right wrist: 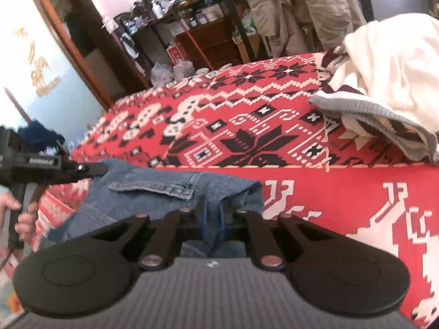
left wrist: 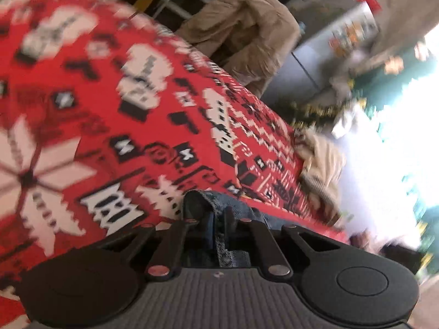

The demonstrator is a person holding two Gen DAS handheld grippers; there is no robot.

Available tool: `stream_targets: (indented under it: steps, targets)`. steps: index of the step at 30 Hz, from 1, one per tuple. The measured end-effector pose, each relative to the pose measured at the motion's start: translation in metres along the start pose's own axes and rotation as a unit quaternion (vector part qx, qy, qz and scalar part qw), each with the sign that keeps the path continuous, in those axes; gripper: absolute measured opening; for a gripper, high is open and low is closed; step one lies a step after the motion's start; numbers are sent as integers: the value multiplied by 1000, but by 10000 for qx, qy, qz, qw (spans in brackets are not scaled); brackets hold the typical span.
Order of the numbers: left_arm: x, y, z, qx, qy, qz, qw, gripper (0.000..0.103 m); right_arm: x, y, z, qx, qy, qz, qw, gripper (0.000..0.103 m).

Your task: Fold clothes

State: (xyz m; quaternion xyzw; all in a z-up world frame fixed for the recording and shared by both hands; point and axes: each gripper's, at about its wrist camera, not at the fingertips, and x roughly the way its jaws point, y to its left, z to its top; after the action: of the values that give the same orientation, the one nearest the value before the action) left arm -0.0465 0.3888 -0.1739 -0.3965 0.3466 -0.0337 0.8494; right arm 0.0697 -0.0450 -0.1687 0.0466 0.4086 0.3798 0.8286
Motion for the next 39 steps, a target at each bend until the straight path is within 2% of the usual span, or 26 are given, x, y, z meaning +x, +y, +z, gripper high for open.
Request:
stream_targets:
  steps: [1, 6, 11, 14, 17, 21, 22, 24, 25, 26, 29, 33, 36, 39]
  targets:
    - [3, 7, 0, -138, 3, -50, 9999, 8, 2, -2, -2, 29, 5, 14, 10000, 9]
    - [-6, 5, 0, 30, 21, 93, 10000, 16, -2, -7, -8, -48, -17, -16, 10000, 10]
    - [-42, -11, 7, 513, -316, 586, 9965, 20, -22, -13, -8, 43, -114, -326, 9994, 9]
    - [-56, -37, 8, 1014, -538, 597, 9916, 26, -40, -5, -3, -195, -365, -684, 9968, 9]
    - [-37, -74, -1, 1636, -537, 555, 9835, 26, -41, 20, 3, -772, -558, -962, 9908, 9]
    - [13, -96, -16, 1929, -196, 520, 9797, 26, -12, 56, 10, -1141, -568, -991, 9869, 9]
    - [21, -93, -20, 1987, -176, 628, 9779, 26, -3, 62, 11, -1168, -562, -1015, 9863, 9]
    - [37, -89, -28, 2102, -138, 845, 9739, 19, 16, 67, 10, -1168, -454, -1153, 9854, 9]
    - [45, -87, -32, 2156, -119, 950, 9718, 9, 25, 67, 9, -1178, -394, -1249, 9844, 9]
    - [43, -80, -31, 2074, -136, 902, 9740, 4, 30, 65, 5, -1231, -390, -1338, 9826, 6]
    - [37, -60, -28, 1690, -107, 632, 9835, 4, 29, 55, -2, -1292, -391, -1390, 9811, 0]
    - [28, -65, -36, 1944, -99, 782, 9778, 4, 19, 43, -7, -1415, -316, -1690, 9749, 0]
    - [21, -66, -38, 1901, -100, 826, 9782, 3, 12, 23, -12, -1024, -198, -1825, 9777, 3]
    - [12, -72, -42, 1923, -162, 857, 9775, 6, -10, 14, -12, -580, -461, -1777, 9813, 2]
